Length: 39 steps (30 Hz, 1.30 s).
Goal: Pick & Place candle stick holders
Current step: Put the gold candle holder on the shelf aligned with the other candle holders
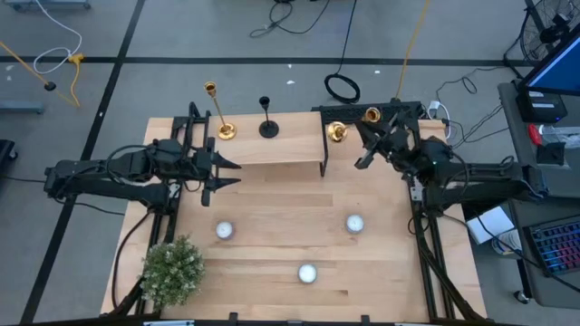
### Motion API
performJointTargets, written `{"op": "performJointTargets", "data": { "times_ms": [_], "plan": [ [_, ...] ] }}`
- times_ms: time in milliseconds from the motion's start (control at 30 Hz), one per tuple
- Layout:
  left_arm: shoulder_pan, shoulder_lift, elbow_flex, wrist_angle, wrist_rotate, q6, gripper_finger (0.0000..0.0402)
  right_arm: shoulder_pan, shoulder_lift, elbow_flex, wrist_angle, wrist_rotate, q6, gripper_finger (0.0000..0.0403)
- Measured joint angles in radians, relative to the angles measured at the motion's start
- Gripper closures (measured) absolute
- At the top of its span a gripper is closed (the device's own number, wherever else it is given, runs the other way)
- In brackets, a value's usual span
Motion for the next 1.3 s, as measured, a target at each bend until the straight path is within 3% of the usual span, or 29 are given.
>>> {"op": "performJointTargets", "data": {
  "times_ms": [200,433,600,867,1300],
  "plan": [
    [0.000,0.011,0.000,0.041,0.000,0.007,0.0227,-0.062,0.154,0.077,0.083,-0.122,0.031,0.0386],
    [0.001,0.011,0.000,0.064,0.001,0.007,0.0227,-0.182,0.376,0.224,0.010,-0.128,0.080,0.0385],
    [0.001,0.011,0.000,0.063,0.001,0.000,0.0227,-0.263,0.498,0.306,-0.002,-0.237,0.159,0.0385],
    [0.001,0.011,0.000,0.045,0.001,-0.002,0.0227,-0.318,0.591,0.337,-0.017,-0.282,0.303,0.0385],
    [0.001,0.011,0.000,0.029,0.001,-0.004,0.0227,-0.317,0.608,0.336,-0.022,-0.273,0.250,0.0383]
  ]
}}
